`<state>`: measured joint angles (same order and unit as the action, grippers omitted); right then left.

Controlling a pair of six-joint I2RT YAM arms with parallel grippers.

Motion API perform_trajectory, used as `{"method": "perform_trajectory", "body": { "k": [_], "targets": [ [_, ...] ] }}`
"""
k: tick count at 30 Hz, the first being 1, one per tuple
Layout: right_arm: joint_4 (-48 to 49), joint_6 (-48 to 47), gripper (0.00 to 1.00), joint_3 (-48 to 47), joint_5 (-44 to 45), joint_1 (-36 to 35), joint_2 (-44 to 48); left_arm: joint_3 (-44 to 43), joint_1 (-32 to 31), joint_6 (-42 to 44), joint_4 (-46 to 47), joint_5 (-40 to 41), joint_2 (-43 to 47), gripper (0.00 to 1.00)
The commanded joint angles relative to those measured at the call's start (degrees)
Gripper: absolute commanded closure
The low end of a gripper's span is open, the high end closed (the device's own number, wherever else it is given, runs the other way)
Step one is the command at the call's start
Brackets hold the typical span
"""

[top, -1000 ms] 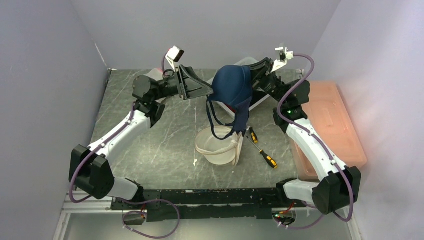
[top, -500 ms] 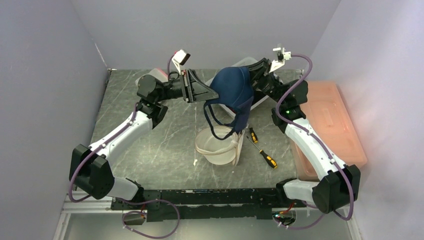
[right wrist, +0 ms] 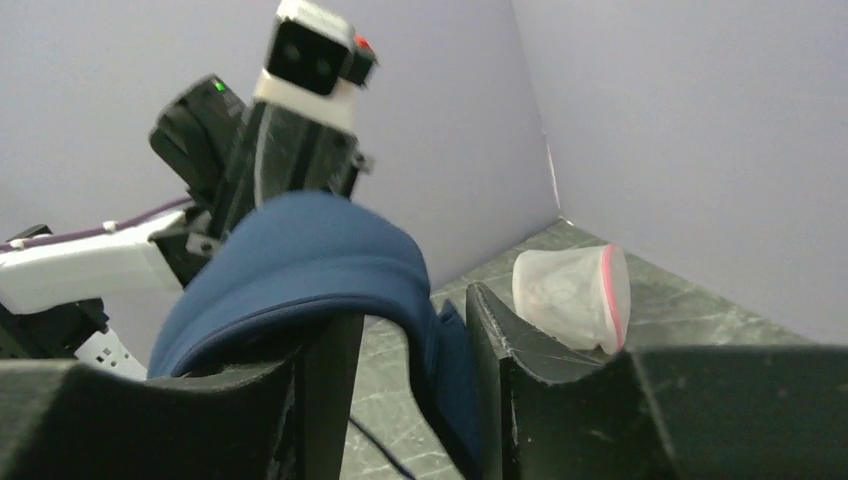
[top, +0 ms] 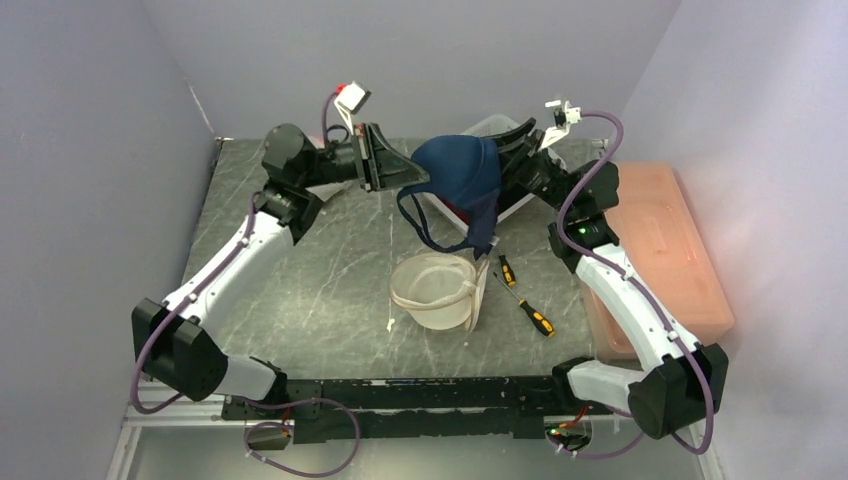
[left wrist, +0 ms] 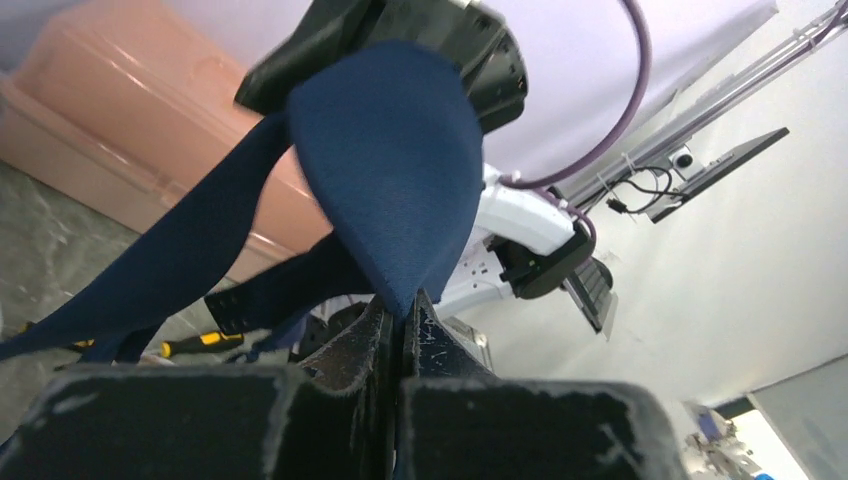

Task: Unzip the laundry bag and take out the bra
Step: Adjust the bra.

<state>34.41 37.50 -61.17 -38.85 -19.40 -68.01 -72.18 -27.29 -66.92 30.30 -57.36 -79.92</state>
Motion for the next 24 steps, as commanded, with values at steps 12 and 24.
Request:
{"method": "perform_trajectory", "body": {
  "k": [12,24],
  "targets": [
    [-3.1,-1.5,0.37,4.0,1.9,0.4,3.3,-15.9,1.8,10.4,-11.7,2.3,3.3,0.97],
    [0.1,1.2,0.32,8.1,4.8,0.9,3.9,-24.9,1.8,14.5,-17.0,-0.5,0.9,0.97]
  ]
}}
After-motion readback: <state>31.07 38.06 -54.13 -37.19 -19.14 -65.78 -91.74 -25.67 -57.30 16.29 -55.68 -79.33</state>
